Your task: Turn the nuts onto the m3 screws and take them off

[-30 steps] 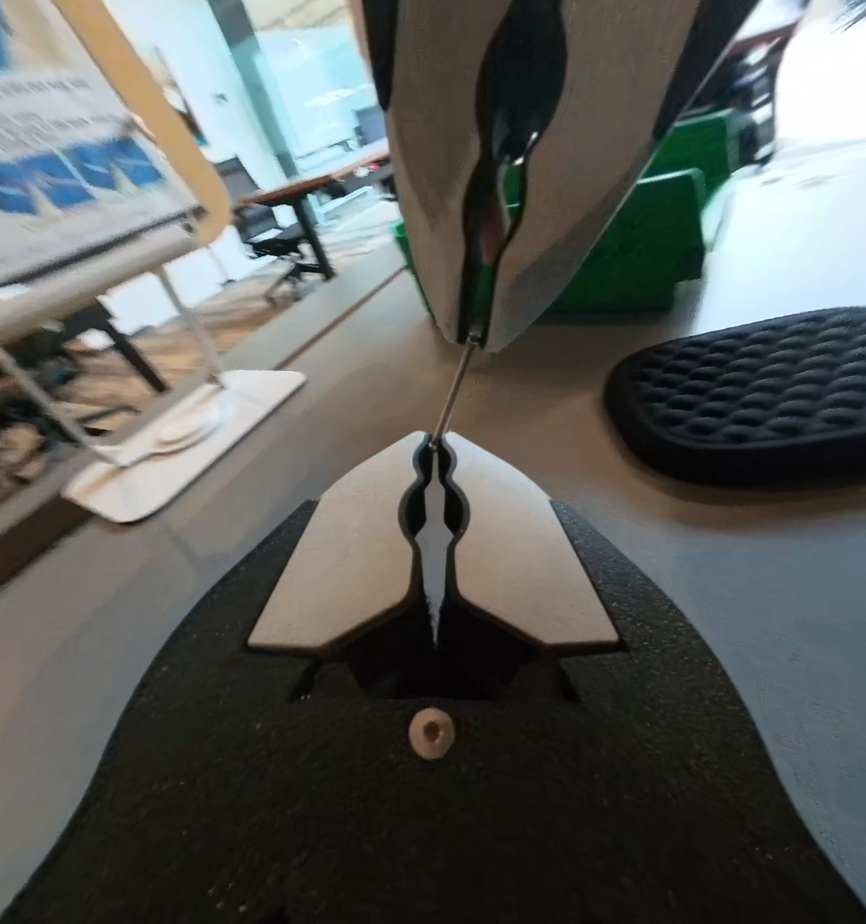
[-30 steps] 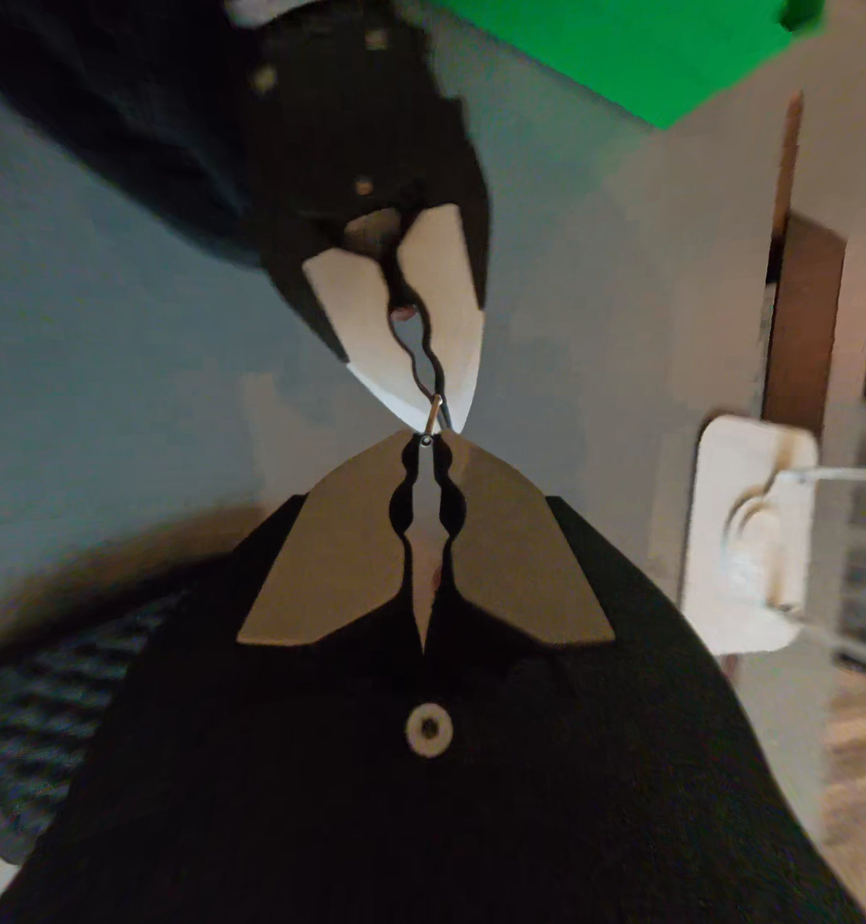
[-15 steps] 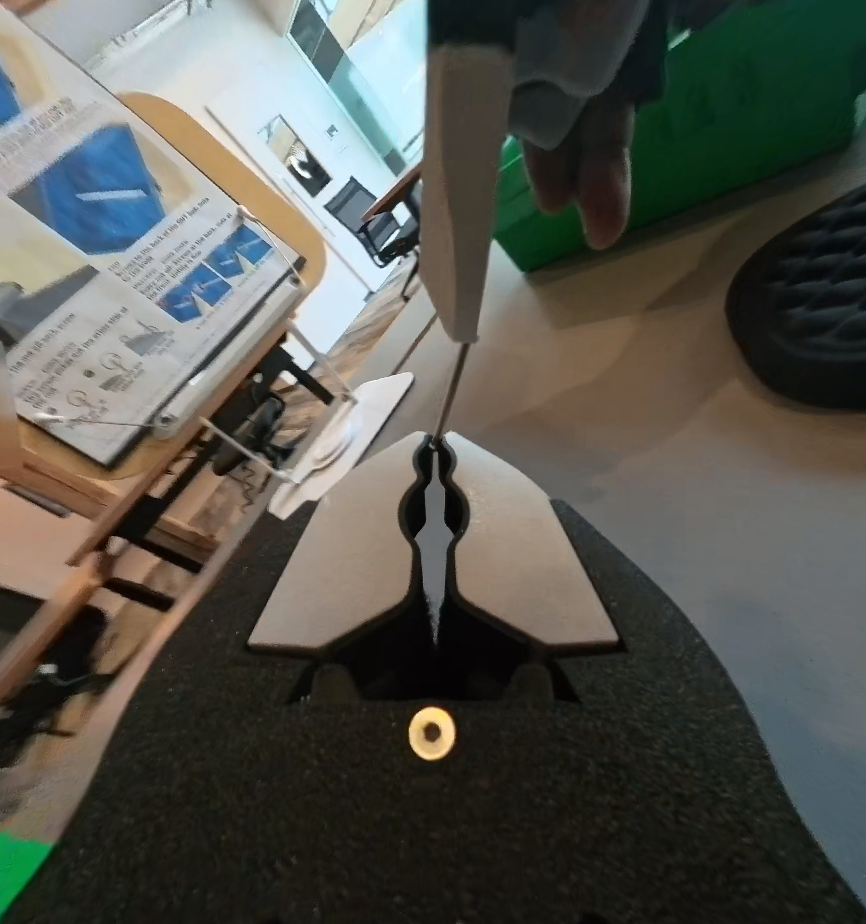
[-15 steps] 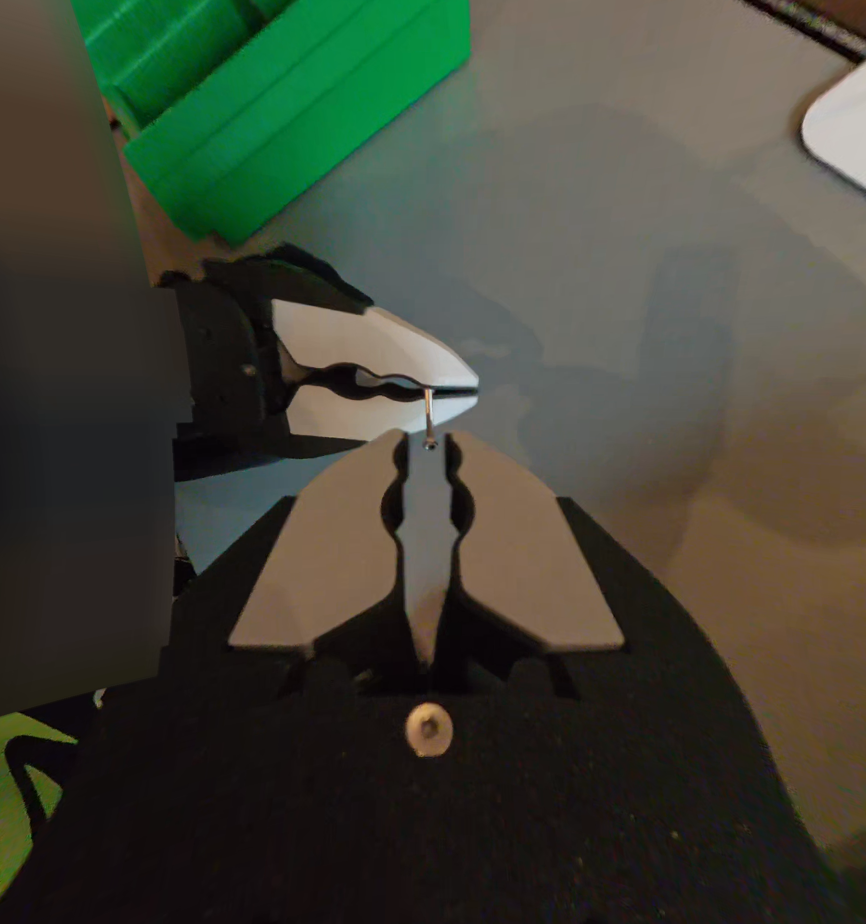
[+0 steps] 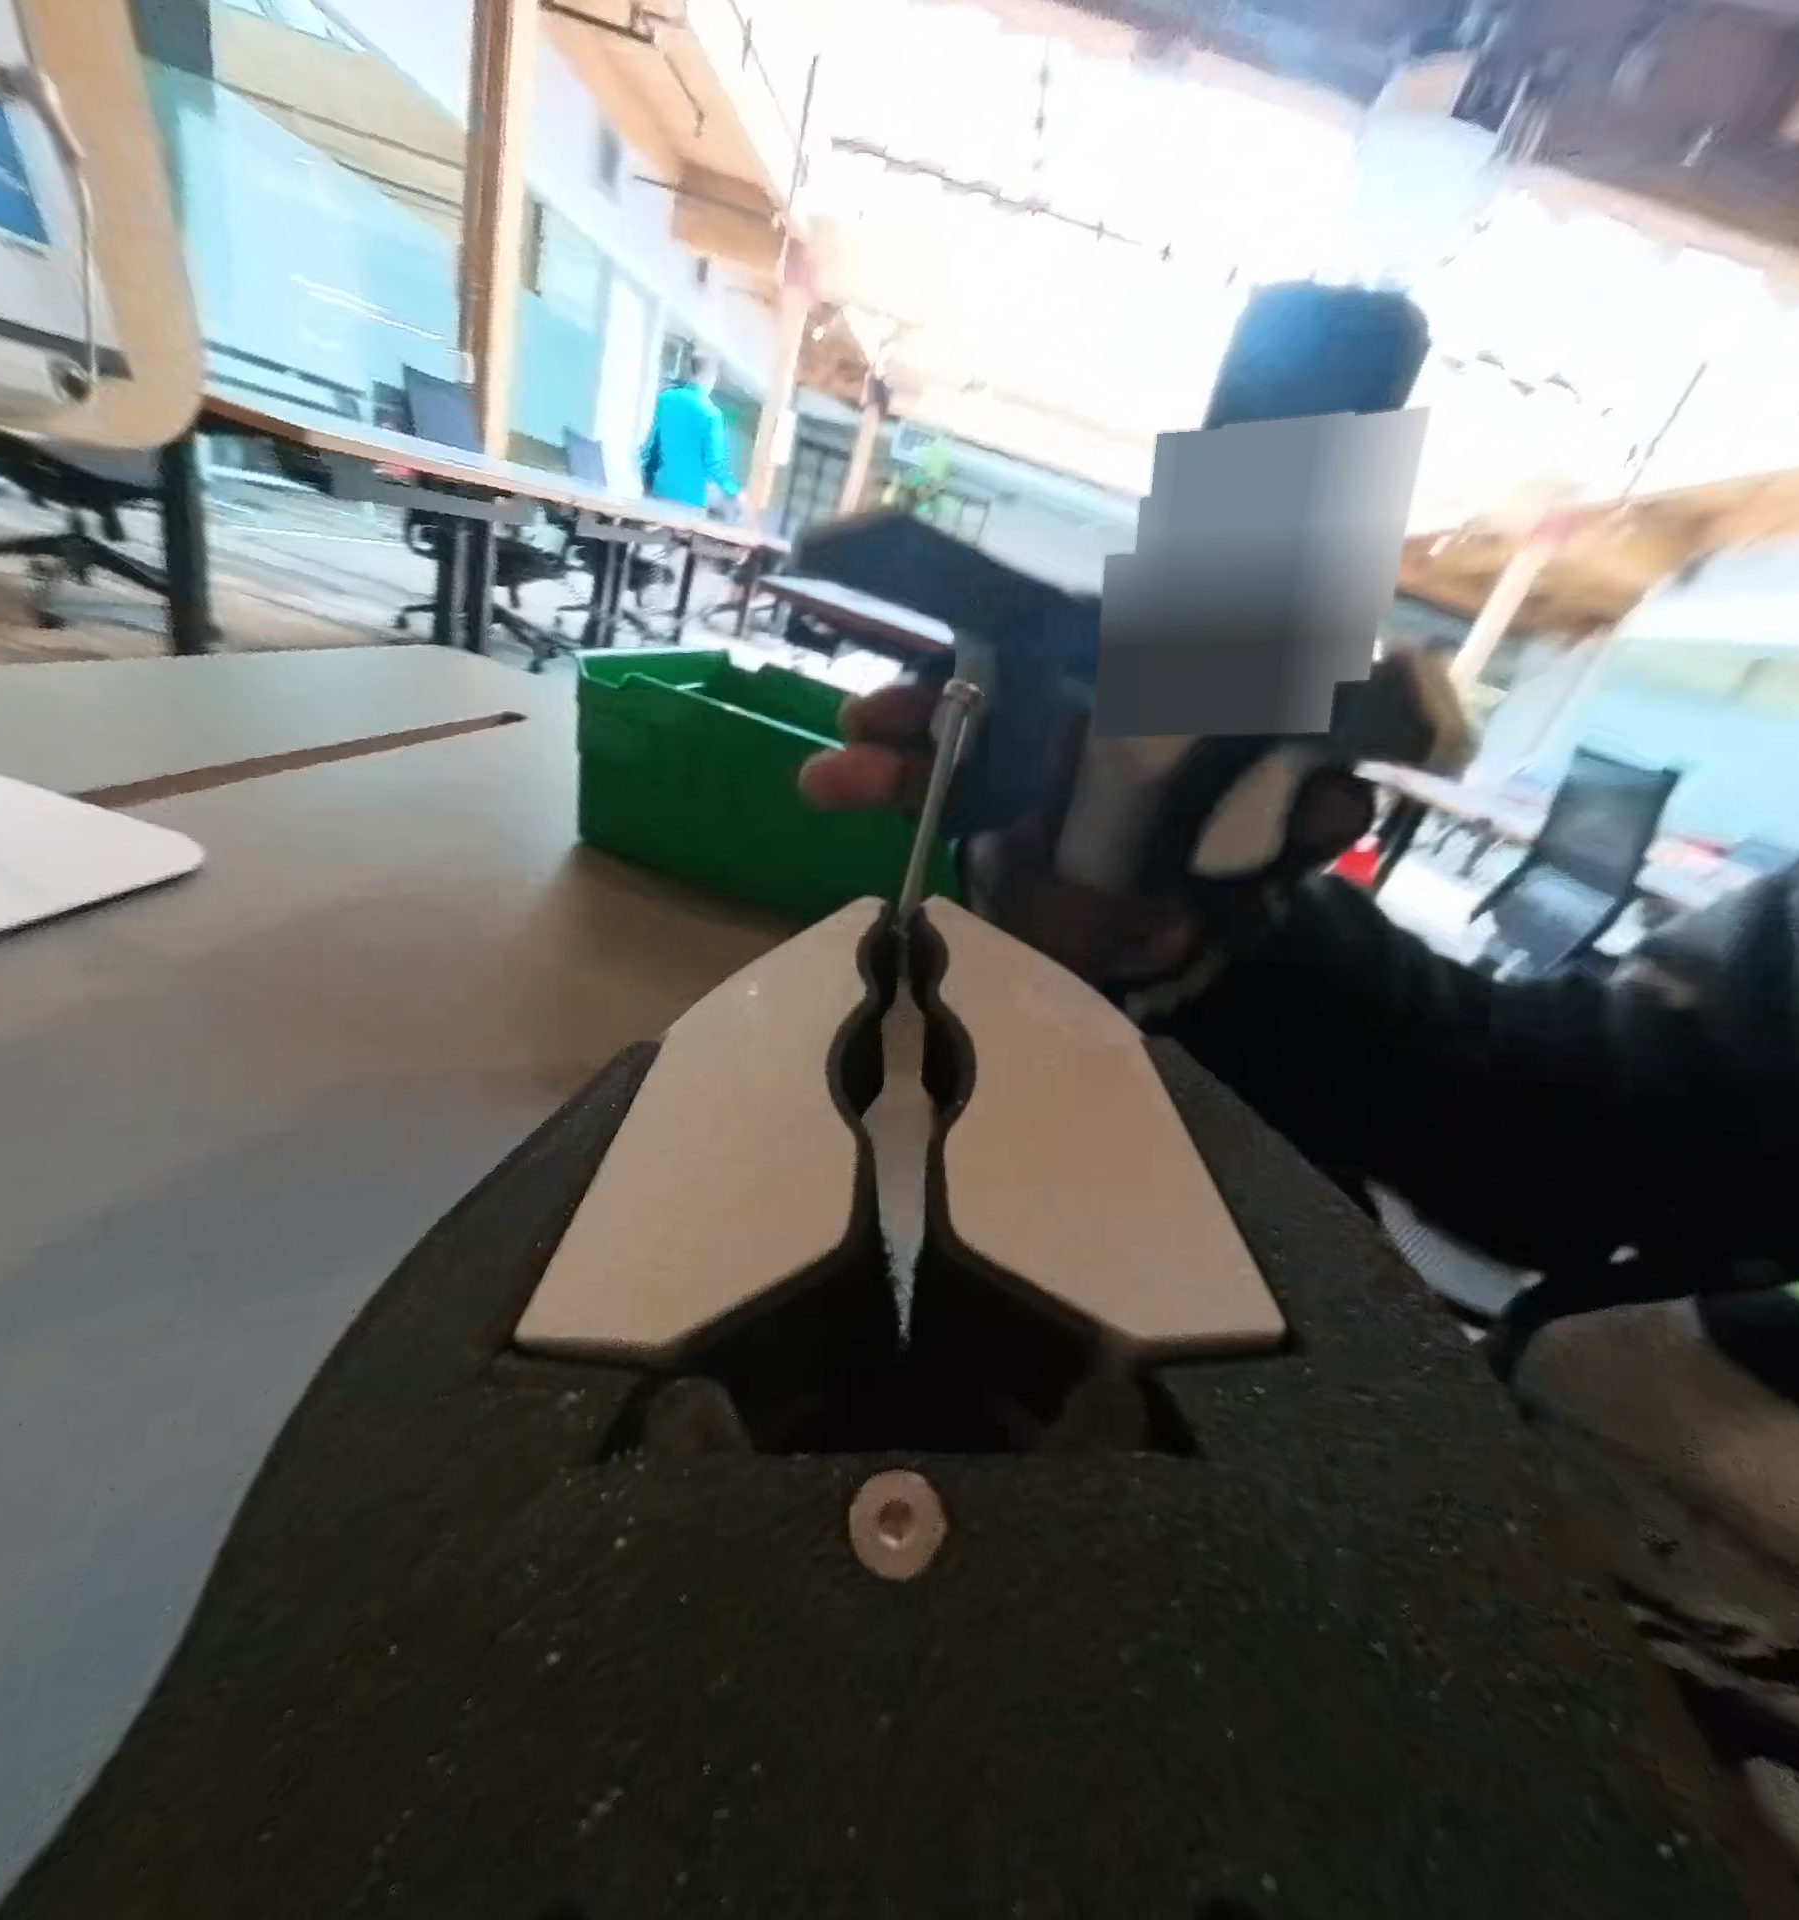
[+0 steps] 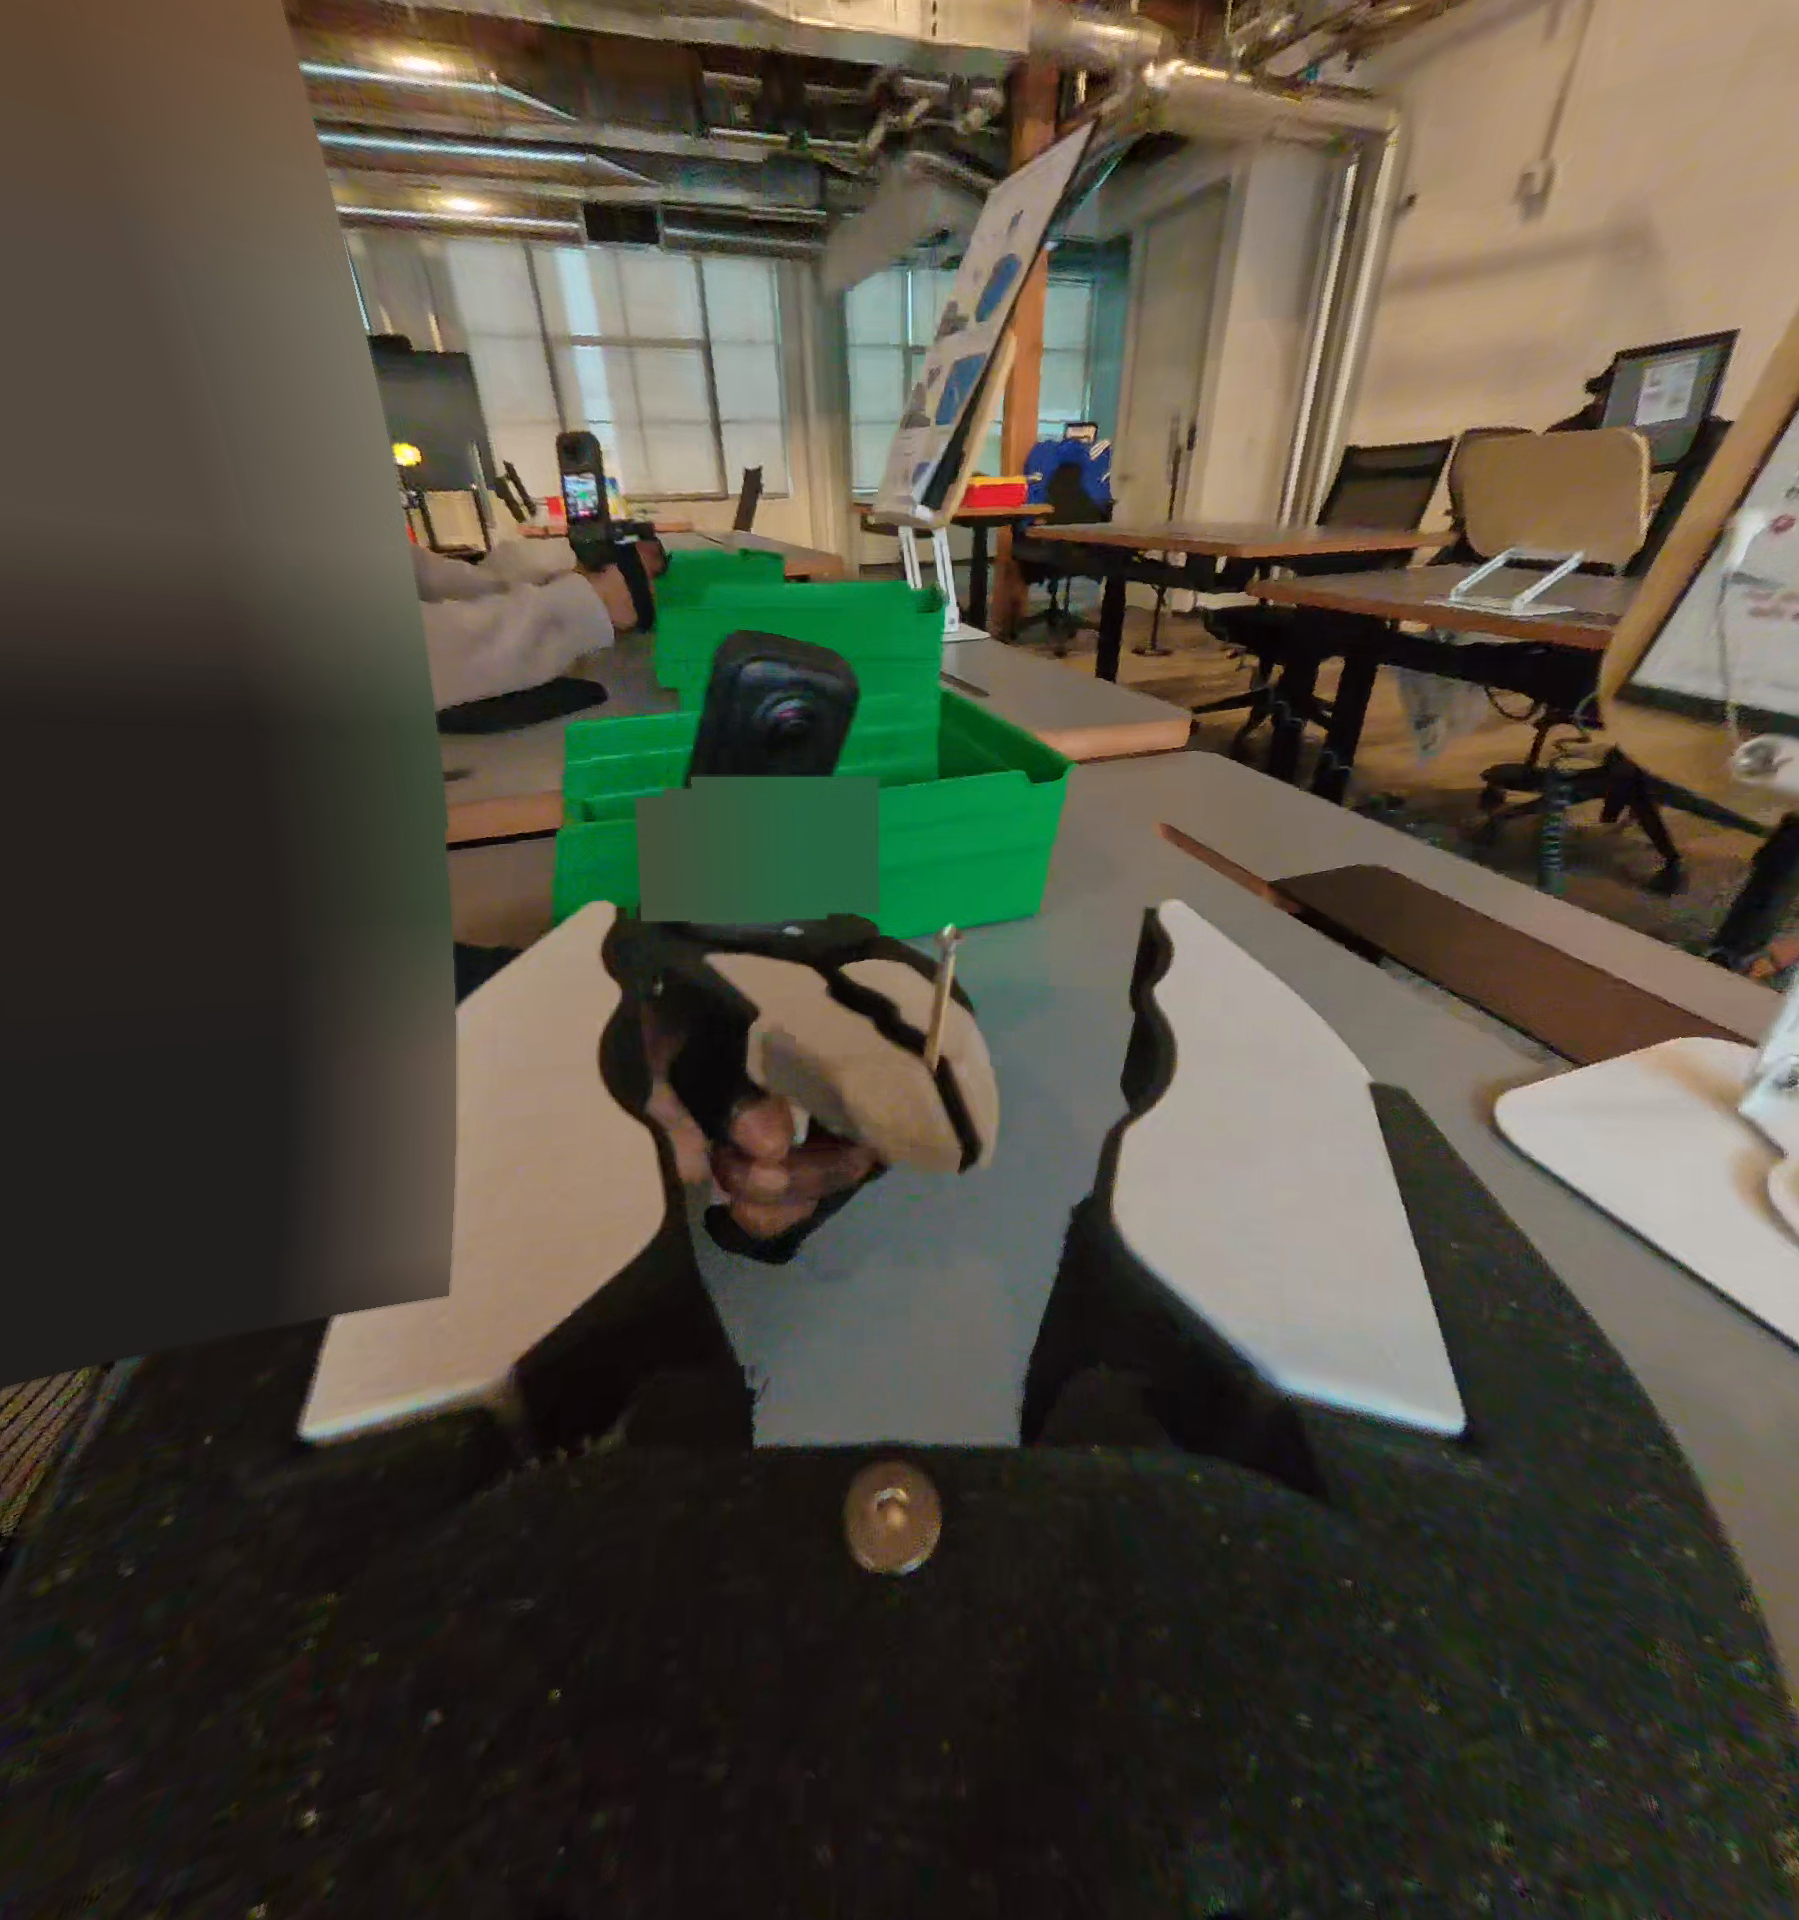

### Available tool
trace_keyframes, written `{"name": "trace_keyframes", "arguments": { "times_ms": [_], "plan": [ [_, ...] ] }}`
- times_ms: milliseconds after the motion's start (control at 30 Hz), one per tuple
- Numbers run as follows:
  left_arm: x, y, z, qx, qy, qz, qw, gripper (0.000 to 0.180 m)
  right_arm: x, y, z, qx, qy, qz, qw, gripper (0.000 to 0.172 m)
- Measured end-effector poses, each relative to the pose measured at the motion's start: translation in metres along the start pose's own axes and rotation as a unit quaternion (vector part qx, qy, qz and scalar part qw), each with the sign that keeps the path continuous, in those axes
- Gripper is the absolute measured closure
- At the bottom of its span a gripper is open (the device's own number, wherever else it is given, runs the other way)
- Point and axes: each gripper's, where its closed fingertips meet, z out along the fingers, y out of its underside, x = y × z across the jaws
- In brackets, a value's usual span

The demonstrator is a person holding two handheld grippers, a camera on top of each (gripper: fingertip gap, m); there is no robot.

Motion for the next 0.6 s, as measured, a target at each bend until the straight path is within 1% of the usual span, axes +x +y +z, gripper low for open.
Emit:
{"name": "trace_keyframes", "arguments": {
  "times_ms": [33,100,200,400,600],
  "plan": [
    [-0.003,-0.002,-0.001,0.014,0.009,-0.018,1.0,0.18,-0.002,0.007,0.003,-0.003,-0.011,0.005,1.0,0.079],
    [-0.01,0.001,-0.004,0.027,0.006,-0.035,0.999,0.18,-0.008,0.018,0.008,-0.003,-0.023,0.003,1.0,0.079],
    [-0.013,0.009,-0.005,0.016,0.001,-0.029,0.999,0.18,-0.013,0.028,0.013,-0.012,-0.024,-0.024,0.999,0.081],
    [-0.007,0.022,0.003,-0.007,0.013,-0.022,1.0,0.179,-0.018,0.032,0.023,-0.01,-0.038,-0.018,0.999,0.079],
    [-0.01,0.018,0.001,0.009,0.012,-0.033,0.999,0.18,-0.015,0.031,0.022,-0.002,-0.039,0.002,0.999,0.082]
  ]
}}
